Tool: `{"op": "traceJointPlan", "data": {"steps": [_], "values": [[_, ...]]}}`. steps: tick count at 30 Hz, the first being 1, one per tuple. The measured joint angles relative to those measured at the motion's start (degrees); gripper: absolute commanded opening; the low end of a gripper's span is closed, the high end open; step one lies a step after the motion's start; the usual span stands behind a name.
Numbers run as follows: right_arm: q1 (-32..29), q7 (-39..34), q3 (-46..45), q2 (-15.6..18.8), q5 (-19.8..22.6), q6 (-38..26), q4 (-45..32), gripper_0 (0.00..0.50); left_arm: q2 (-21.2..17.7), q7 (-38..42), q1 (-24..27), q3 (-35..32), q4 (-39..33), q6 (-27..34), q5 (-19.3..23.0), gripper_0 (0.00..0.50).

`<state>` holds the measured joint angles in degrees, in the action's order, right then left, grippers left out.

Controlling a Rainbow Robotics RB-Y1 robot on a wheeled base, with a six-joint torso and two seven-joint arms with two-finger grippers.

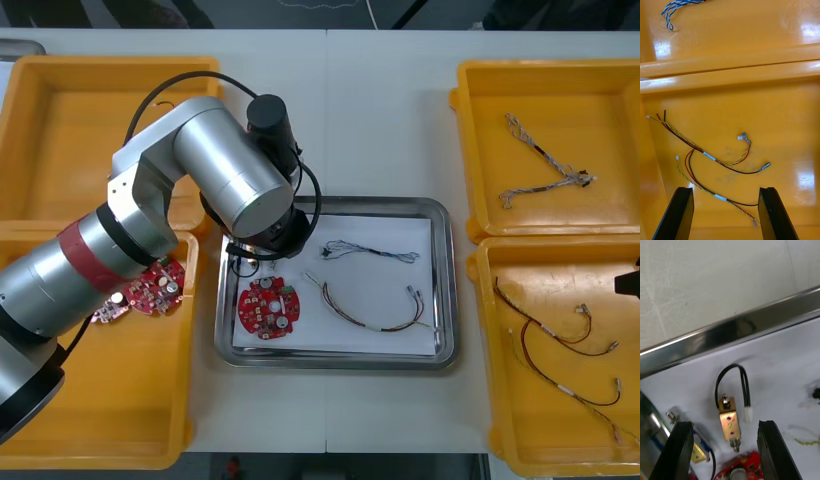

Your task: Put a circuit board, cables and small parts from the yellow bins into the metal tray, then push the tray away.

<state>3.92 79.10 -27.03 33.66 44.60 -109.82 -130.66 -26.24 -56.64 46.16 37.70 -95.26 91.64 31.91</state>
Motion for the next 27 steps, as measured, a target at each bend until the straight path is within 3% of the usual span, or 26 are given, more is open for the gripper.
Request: {"op": "traceJointPlan", "data": {"steps": [7,12,19,27], "values": [[0.0,0.0,0.0,1.0,0.8,0.0,-0.2,0.5,0.0,0.0,0.0,-7.2,-6.9,10.3,2.3,0.5],[0.0,-0.1,0.0,2.9,5.4,0.0,-1.4,0.5,0.0,0.0,0.0,-14.0,-11.7,17.4,5.1,0.5],[0.6,-0.1,3.9,5.7,8.0,0.0,-6.8,0.5,-1.5,0.0,-0.2,-20.4,-16.6,17.9,8.8,0.5],[5.6,-0.1,14.1,6.4,12.2,0.0,-11.1,0.5,-6.4,0.0,-1.8,-29.4,-18.5,18.0,14.5,0.5]]}}
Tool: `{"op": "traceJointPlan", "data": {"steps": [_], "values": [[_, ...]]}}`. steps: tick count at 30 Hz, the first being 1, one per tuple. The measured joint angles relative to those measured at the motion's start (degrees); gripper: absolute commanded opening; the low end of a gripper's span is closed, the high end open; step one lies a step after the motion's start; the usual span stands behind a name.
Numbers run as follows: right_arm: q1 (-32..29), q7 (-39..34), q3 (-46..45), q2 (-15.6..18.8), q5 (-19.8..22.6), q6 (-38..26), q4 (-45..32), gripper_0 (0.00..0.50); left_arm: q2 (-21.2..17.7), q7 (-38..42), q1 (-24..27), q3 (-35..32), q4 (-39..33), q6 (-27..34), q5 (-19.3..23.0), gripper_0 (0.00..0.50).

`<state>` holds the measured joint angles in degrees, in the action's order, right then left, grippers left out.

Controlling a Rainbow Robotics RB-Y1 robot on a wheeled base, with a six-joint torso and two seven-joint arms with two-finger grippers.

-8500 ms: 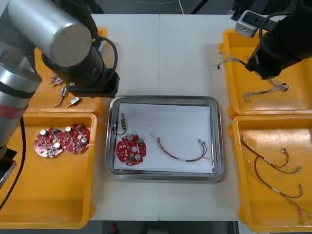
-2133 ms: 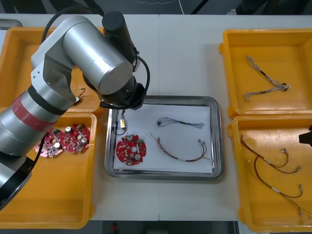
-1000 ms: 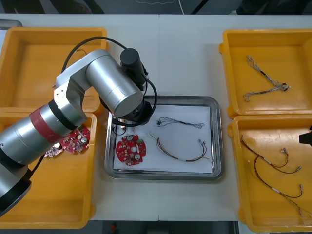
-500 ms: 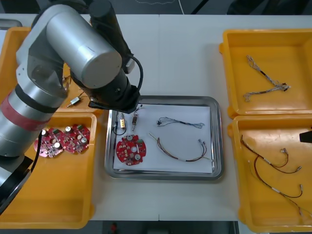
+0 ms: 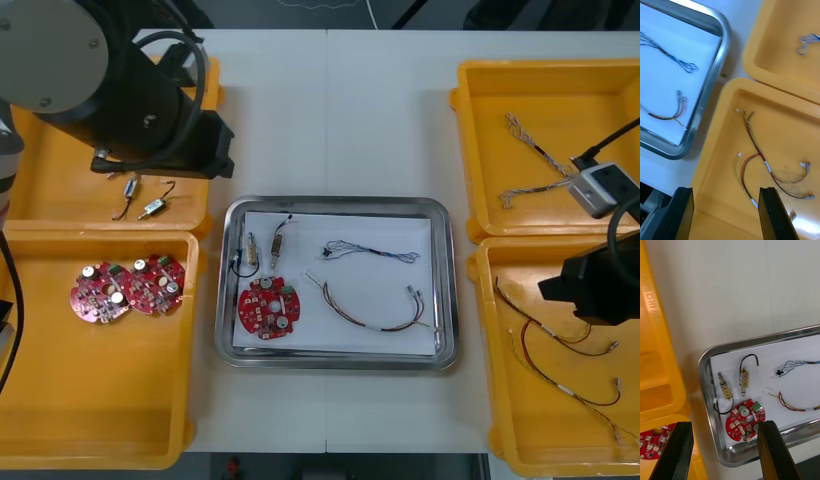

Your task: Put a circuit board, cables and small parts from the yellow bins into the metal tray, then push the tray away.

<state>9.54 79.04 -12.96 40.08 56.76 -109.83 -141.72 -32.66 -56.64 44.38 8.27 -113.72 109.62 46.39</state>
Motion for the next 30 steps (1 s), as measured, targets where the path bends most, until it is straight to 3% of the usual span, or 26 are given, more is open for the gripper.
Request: {"op": "traceJointPlan", "data": {"steps": [4,11,16,23,30], "values": [[4.0,0.0,6.8,0.0,-0.2,0.0,-1.4,0.5,-2.7,0.0,-2.9,-2.7,-1.4,0.0,0.3,0.5],[11.1,0.0,21.8,-0.1,-4.3,0.0,-1.7,0.5,-6.5,-2.2,-8.3,-8.3,-2.5,0.0,1.4,0.5],[15.1,0.0,30.5,-1.7,-9.5,0.0,-1.7,0.5,-8.9,-7.3,-11.6,-12.2,-2.7,0.0,3.0,0.5],[20.7,0.6,45.0,-6.8,-19.9,0.0,0.9,0.5,-11.9,-9.1,-16.2,-16.3,-3.7,0.0,6.5,0.5],[23.7,10.3,55.8,-10.7,-26.9,0.0,6.2,0.5,-14.7,-9.1,-22.2,-20.6,-6.6,0.0,6.9,0.5]]}}
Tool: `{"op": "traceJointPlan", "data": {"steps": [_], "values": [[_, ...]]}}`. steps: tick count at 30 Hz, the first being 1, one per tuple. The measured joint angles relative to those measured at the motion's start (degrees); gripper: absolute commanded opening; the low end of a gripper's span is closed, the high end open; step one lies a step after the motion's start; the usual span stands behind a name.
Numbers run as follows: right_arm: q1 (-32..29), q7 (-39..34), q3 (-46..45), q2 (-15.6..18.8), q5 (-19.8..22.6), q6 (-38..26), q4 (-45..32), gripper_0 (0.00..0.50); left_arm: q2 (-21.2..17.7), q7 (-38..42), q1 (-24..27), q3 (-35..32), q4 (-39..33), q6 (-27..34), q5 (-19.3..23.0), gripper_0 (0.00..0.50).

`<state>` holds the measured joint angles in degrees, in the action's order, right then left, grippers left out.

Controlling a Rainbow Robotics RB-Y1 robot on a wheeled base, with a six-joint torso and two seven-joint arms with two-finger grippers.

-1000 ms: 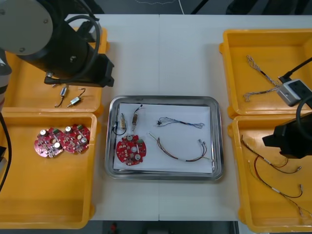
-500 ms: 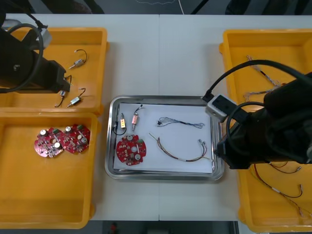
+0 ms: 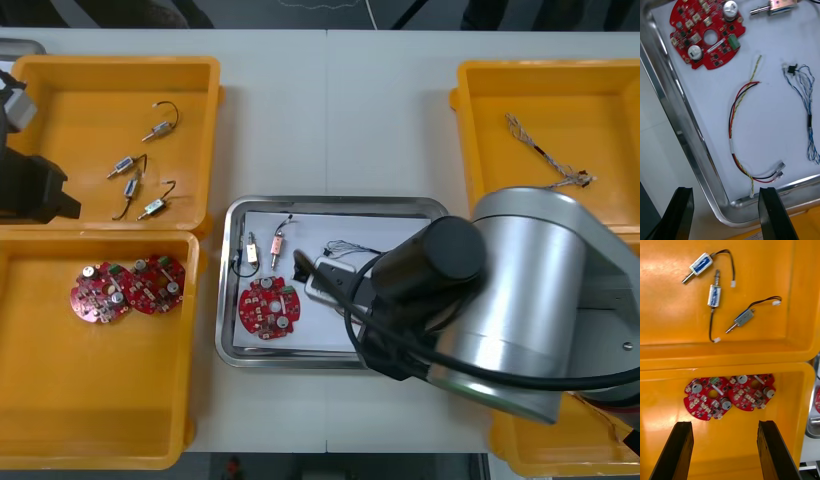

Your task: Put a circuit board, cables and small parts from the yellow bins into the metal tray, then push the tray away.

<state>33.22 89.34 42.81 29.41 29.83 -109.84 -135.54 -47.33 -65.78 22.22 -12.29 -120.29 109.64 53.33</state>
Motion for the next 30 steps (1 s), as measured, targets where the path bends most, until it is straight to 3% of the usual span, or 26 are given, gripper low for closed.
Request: {"op": "traceJointPlan", "data": {"steps": [13,30], "values": [[2.7,5.2,13.2,-0.6,-2.2,9.1,7.0,0.5,-3.1,0.0,-8.5,-5.7,-2.8,0.0,0.3,0.5],[3.0,5.4,20.9,-0.6,-8.0,17.9,14.7,0.5,-3.2,-0.1,-12.4,-5.9,-3.2,0.0,-0.7,0.5]]}}
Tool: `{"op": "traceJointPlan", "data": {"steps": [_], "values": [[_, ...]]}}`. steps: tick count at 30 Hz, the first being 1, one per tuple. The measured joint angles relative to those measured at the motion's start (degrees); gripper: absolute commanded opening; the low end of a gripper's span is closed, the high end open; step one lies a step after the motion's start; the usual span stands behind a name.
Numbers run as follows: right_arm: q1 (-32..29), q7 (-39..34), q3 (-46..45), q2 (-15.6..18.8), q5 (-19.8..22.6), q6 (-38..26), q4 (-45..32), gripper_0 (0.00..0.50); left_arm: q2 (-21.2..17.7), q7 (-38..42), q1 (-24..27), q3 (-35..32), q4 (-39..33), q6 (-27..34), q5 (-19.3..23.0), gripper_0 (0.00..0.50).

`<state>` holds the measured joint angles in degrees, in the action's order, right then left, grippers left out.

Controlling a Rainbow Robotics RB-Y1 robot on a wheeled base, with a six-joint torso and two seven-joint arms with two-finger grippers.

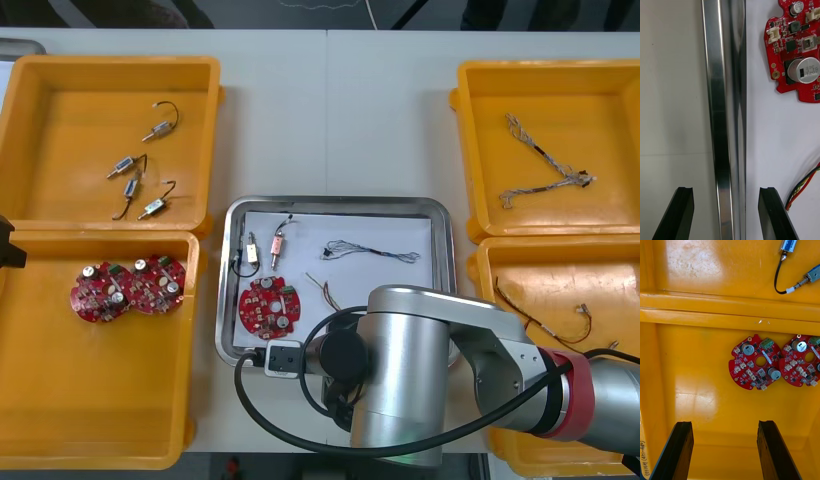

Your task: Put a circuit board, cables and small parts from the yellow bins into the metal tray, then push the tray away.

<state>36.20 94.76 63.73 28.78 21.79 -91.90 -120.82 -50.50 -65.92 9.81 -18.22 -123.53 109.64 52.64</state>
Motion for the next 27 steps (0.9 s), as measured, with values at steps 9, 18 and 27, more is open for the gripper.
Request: {"op": "traceJointPlan", "data": {"steps": [9,18,27], "values": [[0.0,0.0,1.1,0.0,-1.0,0.5,1.1,0.5,0.0,0.0,0.0,0.0,0.0,0.0,0.0,0.5],[0.1,0.0,1.4,0.0,-1.4,1.5,2.4,0.5,0.0,0.0,0.0,0.0,0.0,0.0,0.0,0.5],[0.1,0.0,1.5,0.0,-1.4,1.5,2.9,0.0,0.0,0.0,0.0,0.0,0.0,0.0,0.0,0.5]]}}
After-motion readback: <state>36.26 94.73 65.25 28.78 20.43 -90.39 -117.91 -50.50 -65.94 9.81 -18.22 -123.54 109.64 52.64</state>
